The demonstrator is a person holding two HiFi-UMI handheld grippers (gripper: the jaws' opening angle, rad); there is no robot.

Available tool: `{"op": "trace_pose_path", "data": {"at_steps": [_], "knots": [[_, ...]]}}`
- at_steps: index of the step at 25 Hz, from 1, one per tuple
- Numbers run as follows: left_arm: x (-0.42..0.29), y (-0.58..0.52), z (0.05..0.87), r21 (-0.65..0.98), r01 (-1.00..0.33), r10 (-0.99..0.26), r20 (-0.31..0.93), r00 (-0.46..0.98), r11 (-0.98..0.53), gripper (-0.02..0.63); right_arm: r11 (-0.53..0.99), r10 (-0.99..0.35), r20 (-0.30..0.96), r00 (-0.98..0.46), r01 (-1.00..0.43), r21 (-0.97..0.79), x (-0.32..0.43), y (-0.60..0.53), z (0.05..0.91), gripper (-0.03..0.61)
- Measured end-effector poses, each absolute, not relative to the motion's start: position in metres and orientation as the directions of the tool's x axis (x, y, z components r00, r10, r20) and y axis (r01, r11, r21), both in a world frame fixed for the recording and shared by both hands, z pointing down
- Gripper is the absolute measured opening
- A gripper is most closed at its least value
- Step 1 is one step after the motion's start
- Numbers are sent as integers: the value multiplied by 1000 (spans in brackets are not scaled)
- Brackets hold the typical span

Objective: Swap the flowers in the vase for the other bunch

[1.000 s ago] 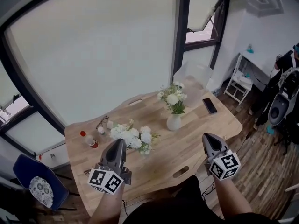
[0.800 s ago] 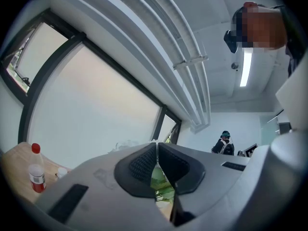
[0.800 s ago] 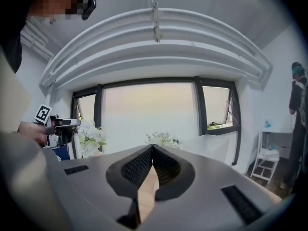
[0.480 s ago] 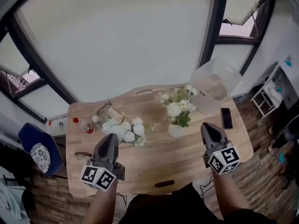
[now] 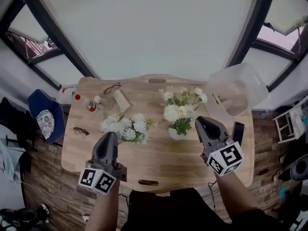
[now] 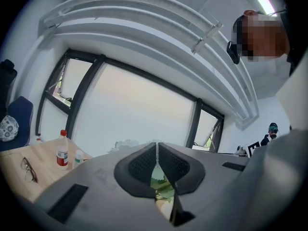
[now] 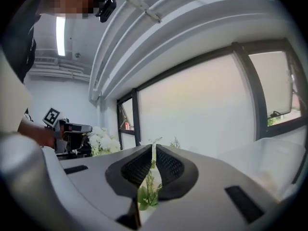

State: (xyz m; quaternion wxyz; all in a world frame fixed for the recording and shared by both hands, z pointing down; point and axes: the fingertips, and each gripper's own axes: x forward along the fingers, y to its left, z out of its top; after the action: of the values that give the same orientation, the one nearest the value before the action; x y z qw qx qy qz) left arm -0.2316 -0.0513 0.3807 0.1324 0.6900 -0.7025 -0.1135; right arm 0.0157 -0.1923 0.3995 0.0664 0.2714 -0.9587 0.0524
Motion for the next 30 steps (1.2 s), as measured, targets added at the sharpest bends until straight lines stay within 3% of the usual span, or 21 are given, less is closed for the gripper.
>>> {"op": "trace_pose_path", "data": {"at_steps": [5,8,10,15,25,30], "knots": [[-225,-47,387,358,-931,-998,47,-51,65,18,879,-451,165,-877,-468,-85,0,-199,394,37],[-229,-53,389,359,-931,-998,37,-47,58,18,896,-416,191,-889,-437,-83,-16,-202,398,150],[-231,-58,394,360,-932,-999,34,-35,45,18,898,-410,201,-890,-433,-83,-28,-204,399,191],[-236,-61,402,372,-928,-1000,24,-16,23,18,894,-417,234,-878,-442,-68,-51,-203,407,236],[-244,-56,413,404,-914,-999,38,-16,30,18,881,-416,409,-812,-472,-39,-58,-208,444,234],[-237,-54,414,391,-920,-998,53,14,8,18,875,-424,395,-815,-480,-52,-58,-207,445,90]]}}
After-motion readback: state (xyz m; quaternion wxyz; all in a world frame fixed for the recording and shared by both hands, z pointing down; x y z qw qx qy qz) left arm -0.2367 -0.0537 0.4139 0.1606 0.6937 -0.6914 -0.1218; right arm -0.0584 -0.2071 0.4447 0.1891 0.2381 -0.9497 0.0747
